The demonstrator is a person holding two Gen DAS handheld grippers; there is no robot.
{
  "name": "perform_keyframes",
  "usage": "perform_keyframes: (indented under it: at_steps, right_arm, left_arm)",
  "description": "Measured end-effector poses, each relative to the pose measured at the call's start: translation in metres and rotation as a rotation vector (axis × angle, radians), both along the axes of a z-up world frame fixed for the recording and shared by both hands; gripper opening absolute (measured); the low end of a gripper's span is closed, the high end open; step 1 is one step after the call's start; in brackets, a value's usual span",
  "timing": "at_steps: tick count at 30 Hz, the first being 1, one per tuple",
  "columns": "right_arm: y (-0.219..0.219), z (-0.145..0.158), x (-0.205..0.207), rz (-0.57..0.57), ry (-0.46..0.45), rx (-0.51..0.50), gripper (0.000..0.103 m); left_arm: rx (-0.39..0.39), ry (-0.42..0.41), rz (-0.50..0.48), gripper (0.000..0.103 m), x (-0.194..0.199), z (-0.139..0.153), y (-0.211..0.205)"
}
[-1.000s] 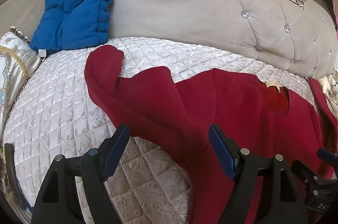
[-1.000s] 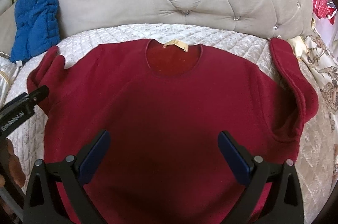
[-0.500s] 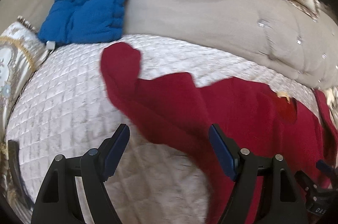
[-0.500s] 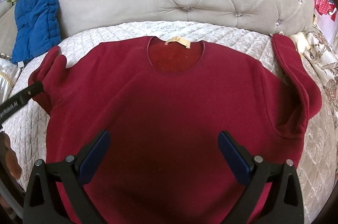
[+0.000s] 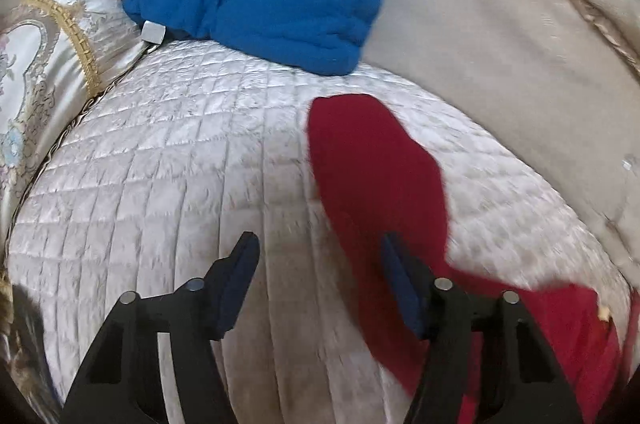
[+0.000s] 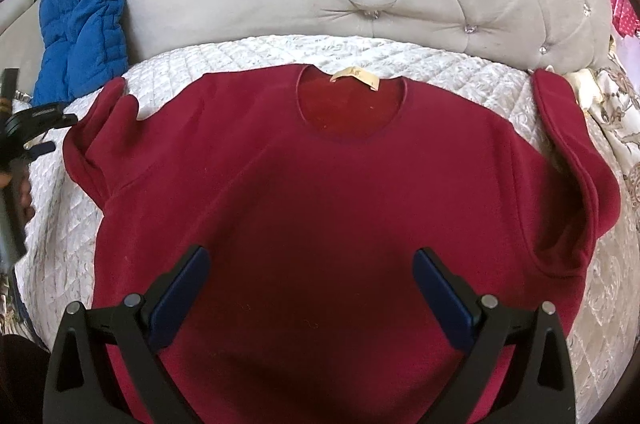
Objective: Fold small clothes
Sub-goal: 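Grasp the sweater sleeve with the left tool and lift it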
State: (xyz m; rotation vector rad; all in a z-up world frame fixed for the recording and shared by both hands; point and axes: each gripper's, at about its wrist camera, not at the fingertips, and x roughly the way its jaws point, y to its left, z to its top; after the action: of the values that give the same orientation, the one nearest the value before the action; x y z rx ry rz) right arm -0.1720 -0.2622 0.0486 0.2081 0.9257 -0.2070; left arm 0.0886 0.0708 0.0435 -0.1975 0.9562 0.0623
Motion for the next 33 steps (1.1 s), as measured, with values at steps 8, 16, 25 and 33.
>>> perform_keyframes:
  at_steps: [8, 16, 25, 33]
  right_arm:
    - [0.0, -0.011, 0.004, 0.008, 0.026, 0.087, 0.103]
    - [-0.002, -0.004, 0.001, -0.007, 0.0, 0.105, 0.103]
    - [-0.02, 0.016, -0.023, -0.06, -0.059, 0.132, 0.103]
    - [-0.052, 0.038, -0.052, -0.145, -0.129, 0.149, 0.103]
  left_arm:
    - [-0.059, 0.05, 0.006, 0.023, 0.042, -0.03, 0.006]
    - [-0.159, -0.035, -0.063, 0.0, 0.031, -0.006, 0.013]
    - [-0.278, -0.226, -0.224, 0.0, -0.034, 0.089, -0.008]
    - [-0.25, -0.265, -0.578, 0.0, -0.124, 0.117, -0.132]
